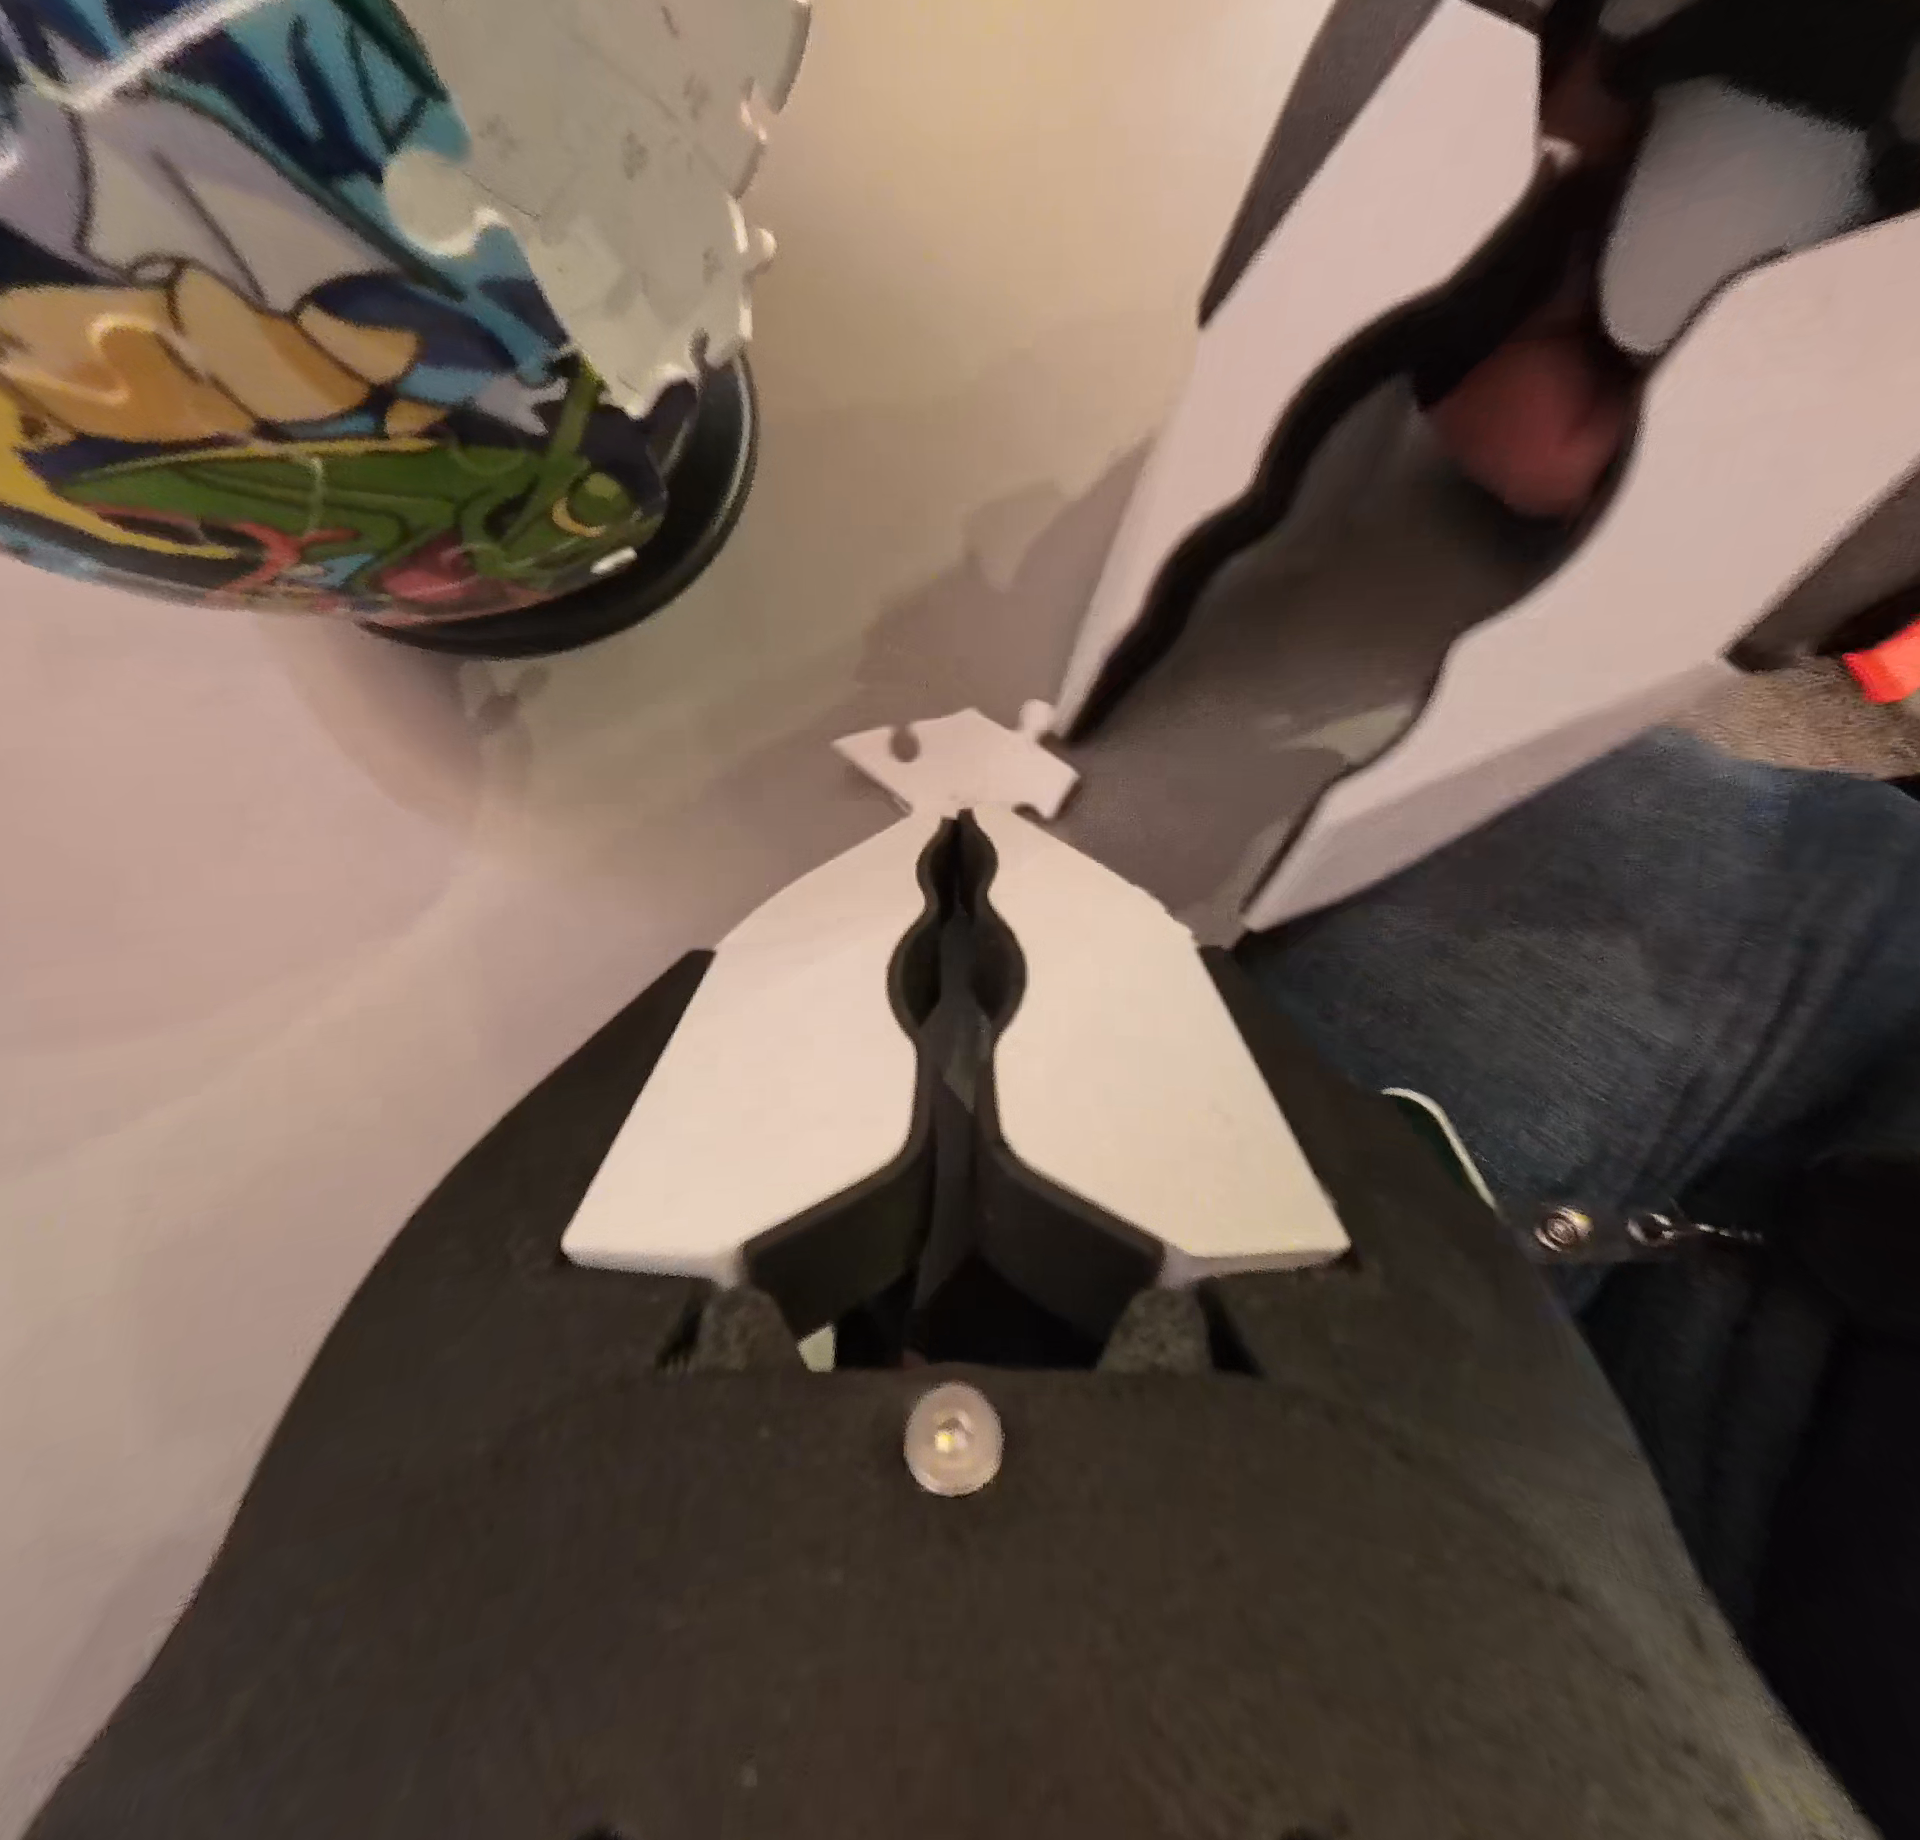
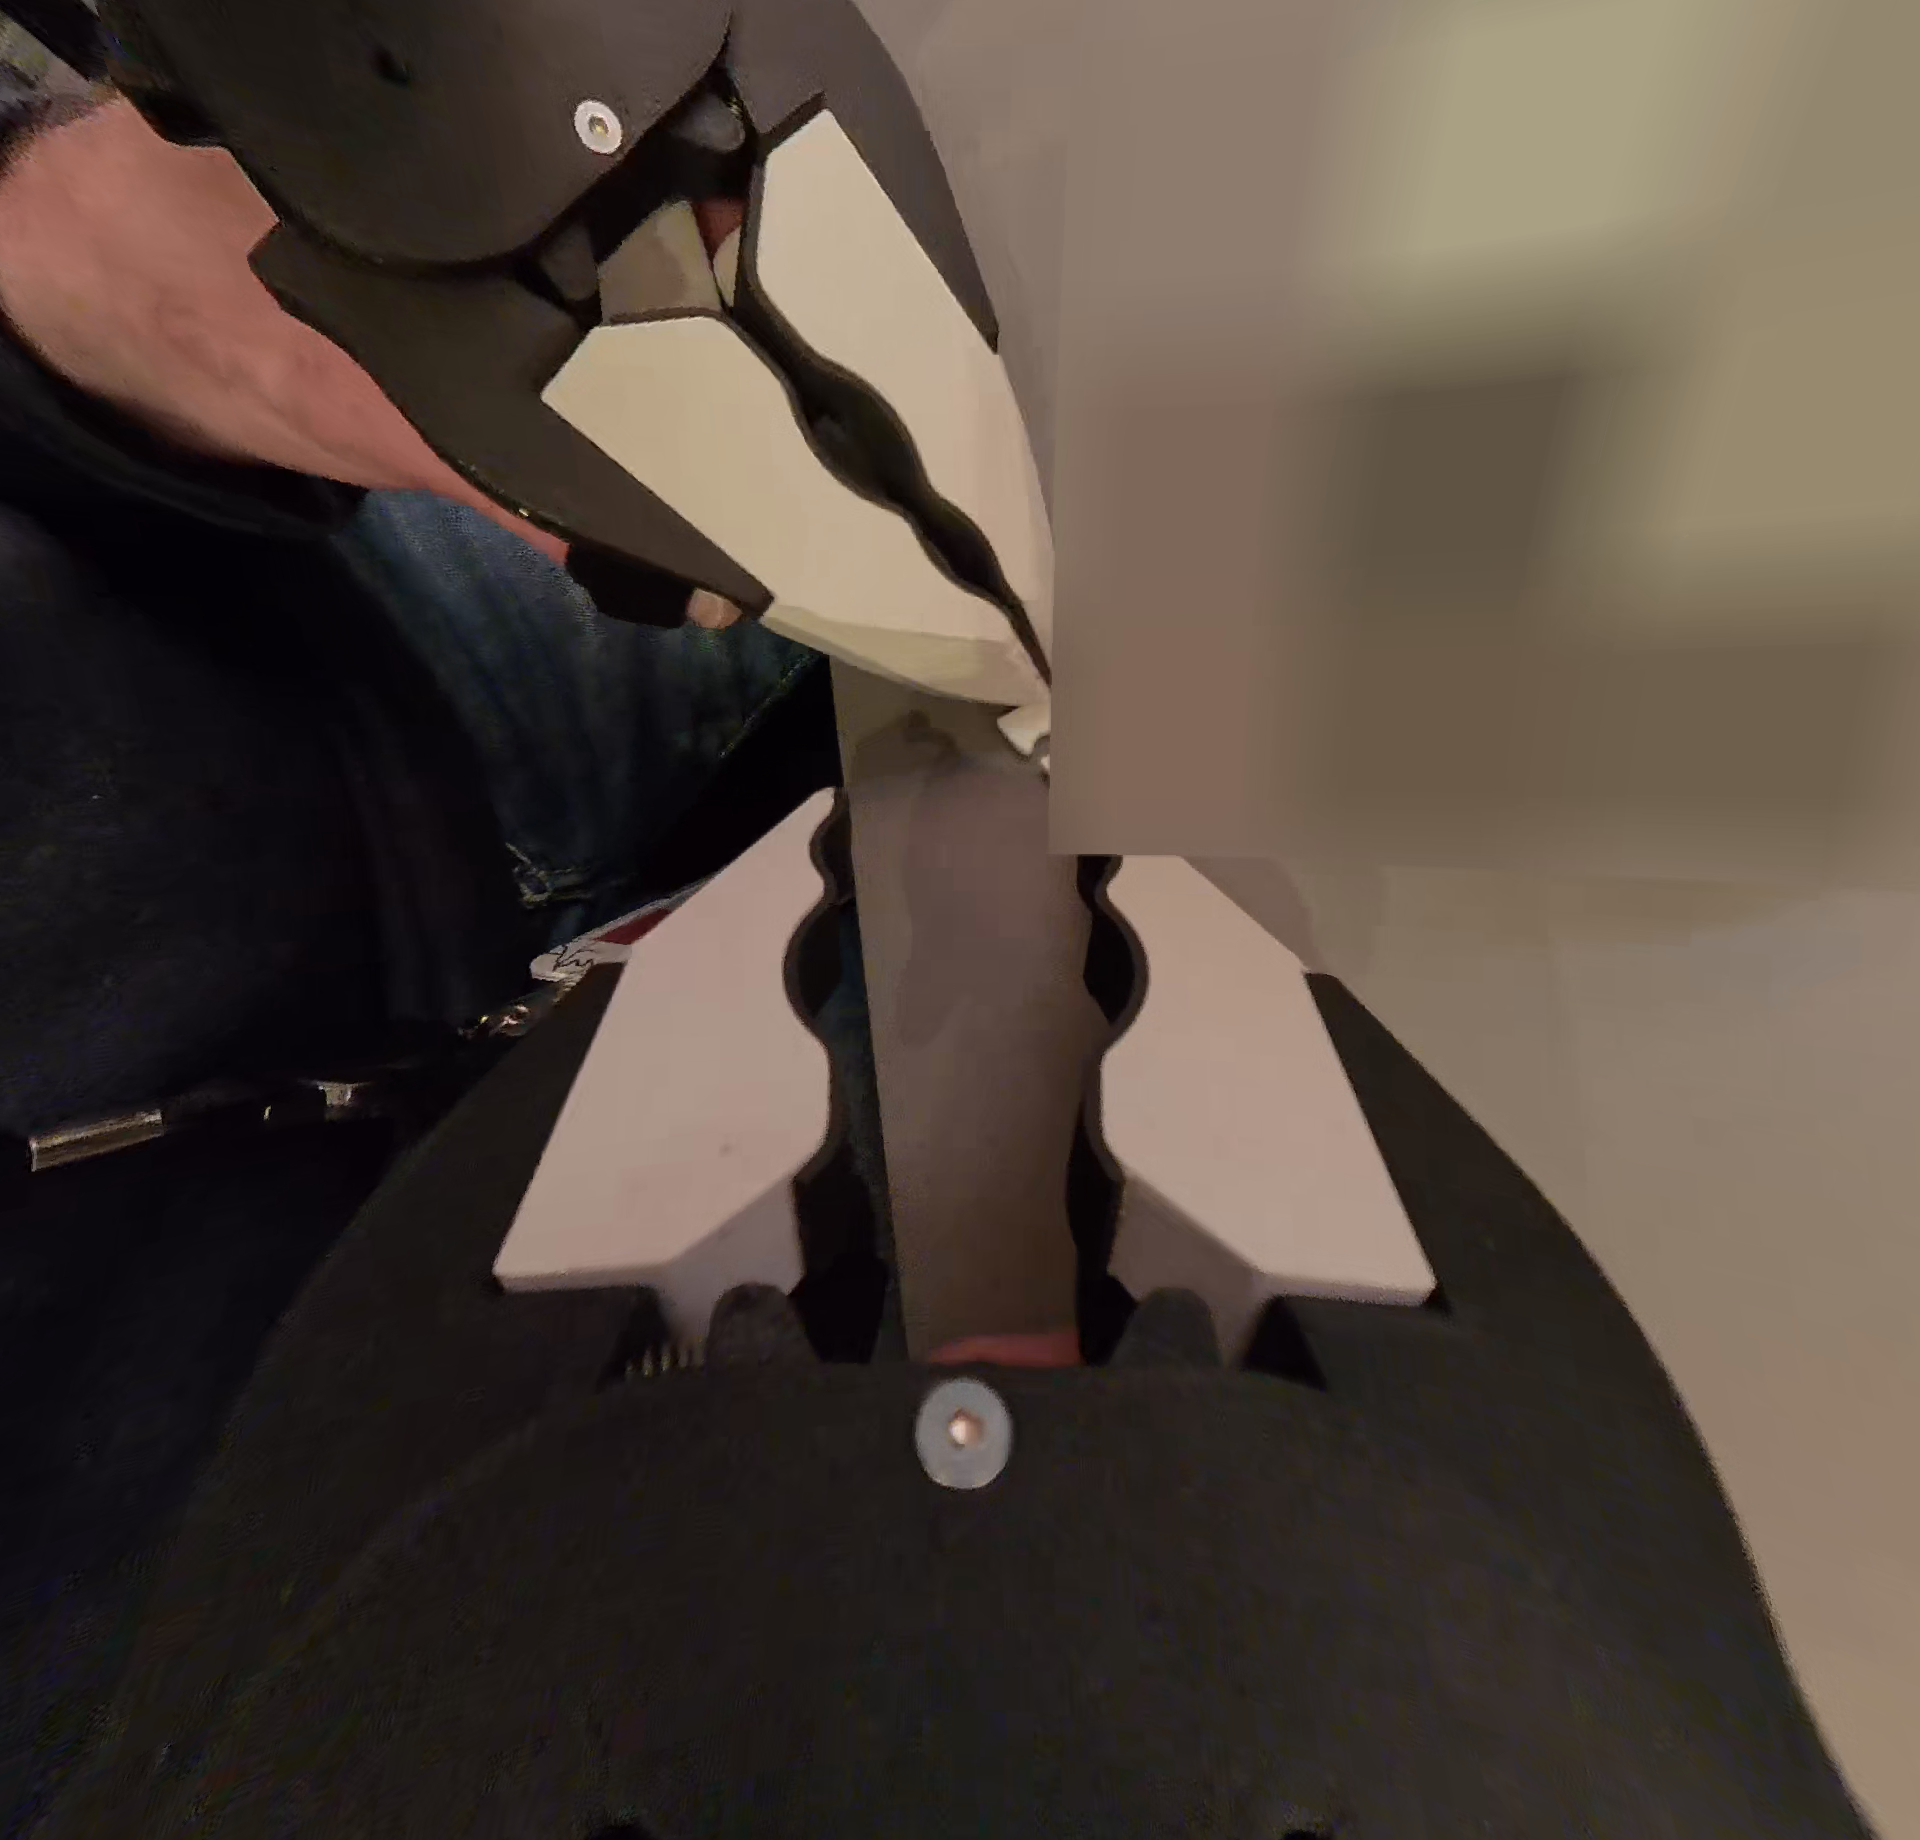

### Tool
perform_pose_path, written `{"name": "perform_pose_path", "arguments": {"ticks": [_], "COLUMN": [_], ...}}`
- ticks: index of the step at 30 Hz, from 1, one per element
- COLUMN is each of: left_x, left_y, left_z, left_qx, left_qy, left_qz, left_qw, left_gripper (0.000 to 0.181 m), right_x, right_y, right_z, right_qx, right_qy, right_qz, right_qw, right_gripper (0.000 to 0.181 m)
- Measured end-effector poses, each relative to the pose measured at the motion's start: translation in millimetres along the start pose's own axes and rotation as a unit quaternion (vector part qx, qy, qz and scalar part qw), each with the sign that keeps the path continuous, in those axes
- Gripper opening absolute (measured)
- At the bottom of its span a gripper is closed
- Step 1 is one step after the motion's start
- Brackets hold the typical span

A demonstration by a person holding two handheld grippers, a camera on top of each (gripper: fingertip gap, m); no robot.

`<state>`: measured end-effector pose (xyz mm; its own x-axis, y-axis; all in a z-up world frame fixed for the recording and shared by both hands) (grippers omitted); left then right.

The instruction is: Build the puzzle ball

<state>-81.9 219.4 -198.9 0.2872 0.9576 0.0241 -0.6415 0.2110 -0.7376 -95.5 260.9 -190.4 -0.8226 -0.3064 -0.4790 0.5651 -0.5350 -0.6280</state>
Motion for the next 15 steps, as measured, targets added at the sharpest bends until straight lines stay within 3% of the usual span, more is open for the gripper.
{"name": "perform_pose_path", "arguments": {"ticks": [6, 12, 15], "left_x": [0, -15, -15], "left_y": [-5, -2, 2], "left_z": [2, 0, 5], "left_qx": [0.018, -0.01, -0.019], "left_qy": [-0.001, 0.046, 0.087], "left_qz": [-0.018, -0.032, -0.04], "left_qw": [1.0, 0.998, 0.995], "left_gripper": [0.011, 0.05, 0.052], "right_x": [3, -1, -1], "right_y": [-1, 5, 7], "right_z": [2, 4, 5], "right_qx": [0.003, -0.002, -0.005], "right_qy": [-0.008, -0.013, -0.021], "right_qz": [-0.013, -0.001, 0.001], "right_qw": [1.0, 1.0, 1.0], "right_gripper": [0.045, 0.043, 0.042]}}
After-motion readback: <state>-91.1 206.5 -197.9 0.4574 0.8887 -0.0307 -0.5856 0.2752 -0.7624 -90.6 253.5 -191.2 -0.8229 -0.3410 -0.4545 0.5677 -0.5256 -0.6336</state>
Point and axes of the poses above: each gripper's, where its closed fingertips meet, y out along the fingers, z out of its top, x = y × z across the jaws, the point moved 2 cm from there along -y, back along the fingers, and after that the axes turned 10 degrees about y, right-handed, at the moved point
